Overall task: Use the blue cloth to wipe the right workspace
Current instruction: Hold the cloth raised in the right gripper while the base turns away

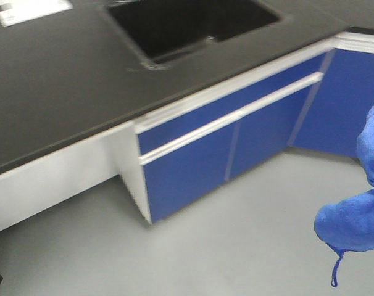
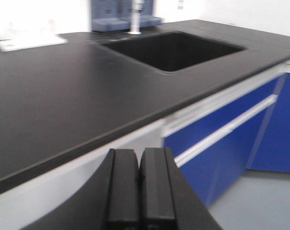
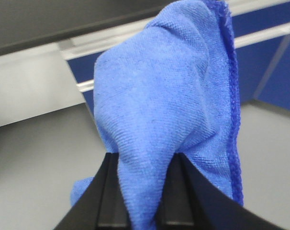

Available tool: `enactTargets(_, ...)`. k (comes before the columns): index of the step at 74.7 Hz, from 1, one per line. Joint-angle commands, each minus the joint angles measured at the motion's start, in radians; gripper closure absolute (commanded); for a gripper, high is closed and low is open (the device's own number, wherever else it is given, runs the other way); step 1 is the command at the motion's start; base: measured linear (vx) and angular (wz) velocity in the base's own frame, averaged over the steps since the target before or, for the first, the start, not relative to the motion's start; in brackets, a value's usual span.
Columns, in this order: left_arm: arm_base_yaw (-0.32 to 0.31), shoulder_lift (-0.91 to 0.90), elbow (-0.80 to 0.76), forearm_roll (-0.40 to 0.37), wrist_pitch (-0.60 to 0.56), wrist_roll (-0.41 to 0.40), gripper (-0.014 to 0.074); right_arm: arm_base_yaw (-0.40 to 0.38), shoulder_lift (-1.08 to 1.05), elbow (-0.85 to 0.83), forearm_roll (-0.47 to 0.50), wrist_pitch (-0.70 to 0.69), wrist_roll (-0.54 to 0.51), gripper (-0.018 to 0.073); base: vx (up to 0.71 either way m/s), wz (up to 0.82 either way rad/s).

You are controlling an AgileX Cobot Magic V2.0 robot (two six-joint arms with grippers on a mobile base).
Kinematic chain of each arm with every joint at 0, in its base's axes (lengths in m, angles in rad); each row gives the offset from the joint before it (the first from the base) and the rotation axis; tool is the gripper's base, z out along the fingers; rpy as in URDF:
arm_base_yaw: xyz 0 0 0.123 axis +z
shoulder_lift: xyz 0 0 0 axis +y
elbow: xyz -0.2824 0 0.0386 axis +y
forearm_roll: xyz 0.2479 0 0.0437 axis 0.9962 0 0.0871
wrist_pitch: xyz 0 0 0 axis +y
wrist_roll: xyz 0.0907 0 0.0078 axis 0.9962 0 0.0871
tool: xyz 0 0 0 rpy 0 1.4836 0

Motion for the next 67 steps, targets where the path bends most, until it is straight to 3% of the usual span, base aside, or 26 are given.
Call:
enactTargets(1,-0.007,0.000,-0.025,-0.004,-0.082,-0.005,0.0603,0.001,0.008,-0.027,0.014,-0.068,-0.003,0.0561,-0.19,-0.57)
enactTargets(67,-0.007,0.000,-0.025,-0.004,-0.082,-0.005,0.0603,0.001,0.008,-0.027,0.014,-0.065,-0.003,0.0561,-0.12,-0.50)
